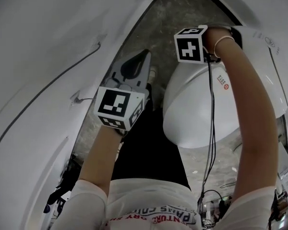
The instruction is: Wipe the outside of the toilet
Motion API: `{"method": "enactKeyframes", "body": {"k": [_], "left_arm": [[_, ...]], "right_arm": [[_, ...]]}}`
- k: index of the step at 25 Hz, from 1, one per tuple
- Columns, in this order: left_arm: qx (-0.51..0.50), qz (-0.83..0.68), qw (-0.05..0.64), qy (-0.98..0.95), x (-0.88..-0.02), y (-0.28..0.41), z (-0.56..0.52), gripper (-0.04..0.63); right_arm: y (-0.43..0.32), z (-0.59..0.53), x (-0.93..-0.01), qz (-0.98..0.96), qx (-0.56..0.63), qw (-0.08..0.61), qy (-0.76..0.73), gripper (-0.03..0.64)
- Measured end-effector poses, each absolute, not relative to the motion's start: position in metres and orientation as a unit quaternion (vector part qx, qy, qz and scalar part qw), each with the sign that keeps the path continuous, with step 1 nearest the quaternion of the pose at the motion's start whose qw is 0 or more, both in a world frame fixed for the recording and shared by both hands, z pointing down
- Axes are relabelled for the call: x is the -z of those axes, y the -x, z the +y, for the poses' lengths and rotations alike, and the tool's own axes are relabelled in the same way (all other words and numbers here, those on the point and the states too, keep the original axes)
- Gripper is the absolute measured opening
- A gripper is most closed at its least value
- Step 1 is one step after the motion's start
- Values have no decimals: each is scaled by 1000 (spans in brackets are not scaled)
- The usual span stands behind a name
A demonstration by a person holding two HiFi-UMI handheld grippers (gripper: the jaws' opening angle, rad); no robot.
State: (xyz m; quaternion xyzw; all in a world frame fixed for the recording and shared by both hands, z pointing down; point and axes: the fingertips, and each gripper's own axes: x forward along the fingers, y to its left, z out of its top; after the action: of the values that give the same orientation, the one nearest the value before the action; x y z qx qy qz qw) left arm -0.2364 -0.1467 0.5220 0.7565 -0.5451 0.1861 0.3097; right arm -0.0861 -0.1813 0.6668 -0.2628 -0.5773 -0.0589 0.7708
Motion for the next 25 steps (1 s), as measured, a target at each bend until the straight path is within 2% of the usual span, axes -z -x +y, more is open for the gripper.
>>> {"method": "enactKeyframes", "body": {"k": [10, 25], "left_arm": [[-174, -596, 320, -715, -558, 262, -45, 6], [-167, -617, 355, -682, -608, 289, 65, 6]], "right_arm": [[105, -122, -714, -552, 116, 771, 297, 81], [133, -13, -767, -534, 98, 770, 335, 81]]}}
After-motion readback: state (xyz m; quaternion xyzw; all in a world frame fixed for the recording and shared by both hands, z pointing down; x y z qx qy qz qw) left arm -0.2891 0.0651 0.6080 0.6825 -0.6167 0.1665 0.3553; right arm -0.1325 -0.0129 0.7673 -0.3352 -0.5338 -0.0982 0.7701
